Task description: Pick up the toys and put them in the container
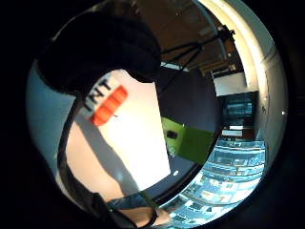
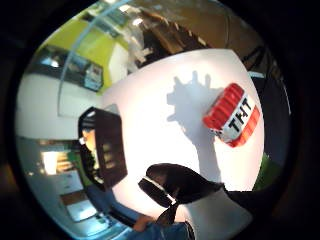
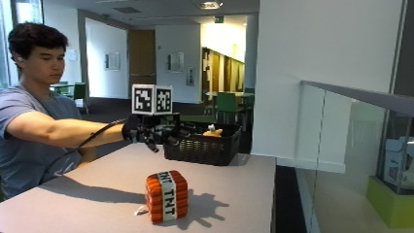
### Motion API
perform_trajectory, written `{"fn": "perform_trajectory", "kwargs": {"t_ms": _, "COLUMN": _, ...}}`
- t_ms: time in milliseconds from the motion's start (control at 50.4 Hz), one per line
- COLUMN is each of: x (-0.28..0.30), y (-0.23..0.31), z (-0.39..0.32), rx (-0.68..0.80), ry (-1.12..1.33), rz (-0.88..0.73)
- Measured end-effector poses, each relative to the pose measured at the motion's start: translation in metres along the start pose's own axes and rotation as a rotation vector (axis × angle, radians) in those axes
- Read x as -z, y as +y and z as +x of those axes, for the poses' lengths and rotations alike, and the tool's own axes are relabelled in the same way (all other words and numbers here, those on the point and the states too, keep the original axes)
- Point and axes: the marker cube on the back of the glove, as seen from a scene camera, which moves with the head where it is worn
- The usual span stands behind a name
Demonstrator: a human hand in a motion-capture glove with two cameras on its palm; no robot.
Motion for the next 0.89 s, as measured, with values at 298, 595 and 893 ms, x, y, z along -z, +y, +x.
{"fn": "perform_trajectory", "kwargs": {"t_ms": 298, "x": -0.103, "y": -0.003, "z": 0.021, "rx": -0.041, "ry": 0.019, "rz": -0.205}}
{"fn": "perform_trajectory", "kwargs": {"t_ms": 595, "x": -0.133, "y": -0.009, "z": 0.022, "rx": -0.049, "ry": -0.005, "rz": -0.159}}
{"fn": "perform_trajectory", "kwargs": {"t_ms": 893, "x": -0.170, "y": -0.011, "z": 0.033, "rx": -0.071, "ry": -0.088, "rz": -0.148}}
